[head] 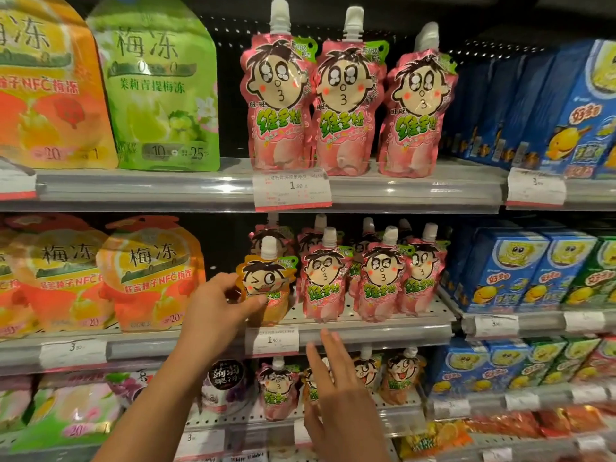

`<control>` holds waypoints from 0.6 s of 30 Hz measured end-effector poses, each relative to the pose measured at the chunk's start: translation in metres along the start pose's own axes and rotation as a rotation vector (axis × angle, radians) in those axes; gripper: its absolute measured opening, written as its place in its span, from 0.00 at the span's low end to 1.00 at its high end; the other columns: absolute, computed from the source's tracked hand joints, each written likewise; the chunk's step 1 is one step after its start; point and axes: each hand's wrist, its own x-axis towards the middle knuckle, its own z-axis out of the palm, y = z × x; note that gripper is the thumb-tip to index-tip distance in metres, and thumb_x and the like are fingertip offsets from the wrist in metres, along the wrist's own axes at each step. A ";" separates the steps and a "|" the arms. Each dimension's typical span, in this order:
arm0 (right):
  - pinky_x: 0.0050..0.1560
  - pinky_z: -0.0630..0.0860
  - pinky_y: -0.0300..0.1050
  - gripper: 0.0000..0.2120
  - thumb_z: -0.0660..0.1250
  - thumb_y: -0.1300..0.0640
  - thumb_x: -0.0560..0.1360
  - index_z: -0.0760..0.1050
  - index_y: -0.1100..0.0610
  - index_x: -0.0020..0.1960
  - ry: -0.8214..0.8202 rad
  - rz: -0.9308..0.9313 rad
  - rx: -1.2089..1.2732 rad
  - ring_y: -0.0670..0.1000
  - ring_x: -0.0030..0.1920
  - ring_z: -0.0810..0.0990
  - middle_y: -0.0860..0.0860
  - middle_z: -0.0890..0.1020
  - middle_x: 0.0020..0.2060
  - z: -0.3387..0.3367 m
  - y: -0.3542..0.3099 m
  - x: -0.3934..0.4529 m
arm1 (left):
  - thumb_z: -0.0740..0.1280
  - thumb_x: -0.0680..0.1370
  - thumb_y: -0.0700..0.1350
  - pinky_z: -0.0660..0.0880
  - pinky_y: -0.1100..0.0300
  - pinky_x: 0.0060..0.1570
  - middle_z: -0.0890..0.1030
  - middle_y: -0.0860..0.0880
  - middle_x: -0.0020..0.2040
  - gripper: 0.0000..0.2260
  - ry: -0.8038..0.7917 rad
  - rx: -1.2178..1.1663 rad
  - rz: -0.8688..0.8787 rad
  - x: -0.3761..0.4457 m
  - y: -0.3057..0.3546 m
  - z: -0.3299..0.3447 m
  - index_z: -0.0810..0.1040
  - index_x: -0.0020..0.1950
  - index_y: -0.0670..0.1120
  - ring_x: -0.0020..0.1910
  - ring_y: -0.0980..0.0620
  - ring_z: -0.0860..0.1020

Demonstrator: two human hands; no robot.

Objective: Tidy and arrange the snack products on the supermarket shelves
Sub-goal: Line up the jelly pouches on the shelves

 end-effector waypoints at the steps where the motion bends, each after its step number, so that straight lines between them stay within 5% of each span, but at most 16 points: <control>1: 0.51 0.84 0.45 0.45 0.73 0.46 0.61 0.66 0.51 0.77 0.007 -0.007 0.003 0.52 0.79 0.58 0.52 0.63 0.80 0.000 0.001 0.001 | 0.77 0.72 0.47 0.74 0.57 0.41 0.81 0.55 0.43 0.06 0.040 0.016 0.047 -0.002 0.002 -0.003 0.82 0.44 0.55 0.43 0.53 0.80; 7: 0.47 0.85 0.46 0.43 0.72 0.44 0.62 0.68 0.51 0.76 -0.002 0.002 -0.004 0.51 0.78 0.57 0.52 0.64 0.79 0.000 0.001 0.004 | 0.75 0.71 0.52 0.73 0.63 0.47 0.81 0.58 0.47 0.05 0.183 -0.047 0.284 -0.038 0.016 -0.031 0.81 0.45 0.57 0.49 0.60 0.78; 10: 0.46 0.85 0.46 0.38 0.71 0.46 0.62 0.72 0.49 0.73 0.027 -0.007 0.023 0.52 0.78 0.60 0.52 0.65 0.78 -0.001 0.001 0.005 | 0.75 0.72 0.61 0.72 0.57 0.55 0.80 0.63 0.56 0.11 0.112 0.013 0.268 -0.054 -0.005 -0.043 0.83 0.51 0.61 0.59 0.59 0.77; 13: 0.51 0.84 0.48 0.29 0.69 0.49 0.67 0.75 0.47 0.69 0.080 -0.008 0.178 0.56 0.75 0.68 0.51 0.66 0.77 -0.001 0.002 0.001 | 0.77 0.70 0.60 0.73 0.58 0.58 0.77 0.70 0.61 0.13 0.096 0.048 0.214 -0.068 -0.034 -0.048 0.81 0.53 0.66 0.61 0.66 0.74; 15: 0.47 0.84 0.49 0.24 0.67 0.50 0.71 0.73 0.44 0.68 0.137 -0.037 0.273 0.56 0.67 0.77 0.50 0.70 0.74 0.006 -0.001 -0.007 | 0.75 0.70 0.63 0.71 0.63 0.60 0.74 0.77 0.61 0.17 0.107 0.095 0.188 -0.080 -0.052 -0.053 0.79 0.57 0.67 0.63 0.71 0.72; 18: 0.42 0.83 0.45 0.18 0.64 0.46 0.71 0.75 0.42 0.61 0.081 -0.080 0.272 0.43 0.51 0.82 0.42 0.73 0.67 0.013 -0.014 -0.014 | 0.65 0.69 0.66 0.69 0.52 0.66 0.69 0.74 0.65 0.27 0.082 0.222 0.172 -0.090 -0.077 -0.055 0.77 0.67 0.61 0.68 0.64 0.70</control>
